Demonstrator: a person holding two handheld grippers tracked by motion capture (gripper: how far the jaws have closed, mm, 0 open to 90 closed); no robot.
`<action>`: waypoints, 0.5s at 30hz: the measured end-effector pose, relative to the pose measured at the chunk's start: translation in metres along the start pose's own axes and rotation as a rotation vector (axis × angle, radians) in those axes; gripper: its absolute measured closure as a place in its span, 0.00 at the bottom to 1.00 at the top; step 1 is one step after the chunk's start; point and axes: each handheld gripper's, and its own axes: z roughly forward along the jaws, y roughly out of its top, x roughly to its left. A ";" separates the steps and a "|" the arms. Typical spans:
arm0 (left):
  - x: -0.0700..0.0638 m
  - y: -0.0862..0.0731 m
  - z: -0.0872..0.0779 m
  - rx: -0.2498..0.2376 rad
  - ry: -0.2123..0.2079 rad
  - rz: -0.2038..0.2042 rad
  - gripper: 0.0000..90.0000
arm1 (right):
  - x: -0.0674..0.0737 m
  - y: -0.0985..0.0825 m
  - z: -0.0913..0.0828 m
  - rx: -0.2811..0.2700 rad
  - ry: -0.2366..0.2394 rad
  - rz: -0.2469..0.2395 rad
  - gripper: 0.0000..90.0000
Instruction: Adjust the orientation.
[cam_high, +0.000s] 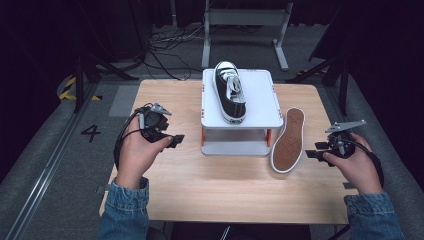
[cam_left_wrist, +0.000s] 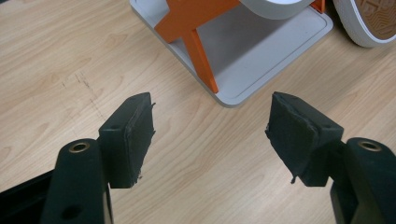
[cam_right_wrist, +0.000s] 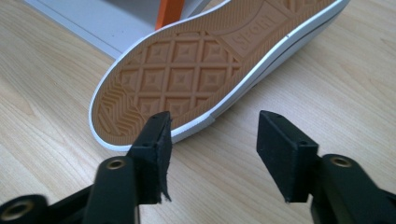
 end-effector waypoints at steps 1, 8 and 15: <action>0.000 -0.002 0.001 0.002 -0.001 -0.011 0.35 | 0.001 0.001 -0.001 0.002 -0.007 -0.002 0.58; 0.002 -0.018 0.012 0.019 -0.010 -0.011 0.33 | -0.001 0.010 0.001 -0.055 -0.040 -0.008 0.91; 0.006 -0.027 0.016 0.052 0.018 -0.031 0.33 | -0.001 0.013 0.019 -0.106 -0.046 0.005 1.00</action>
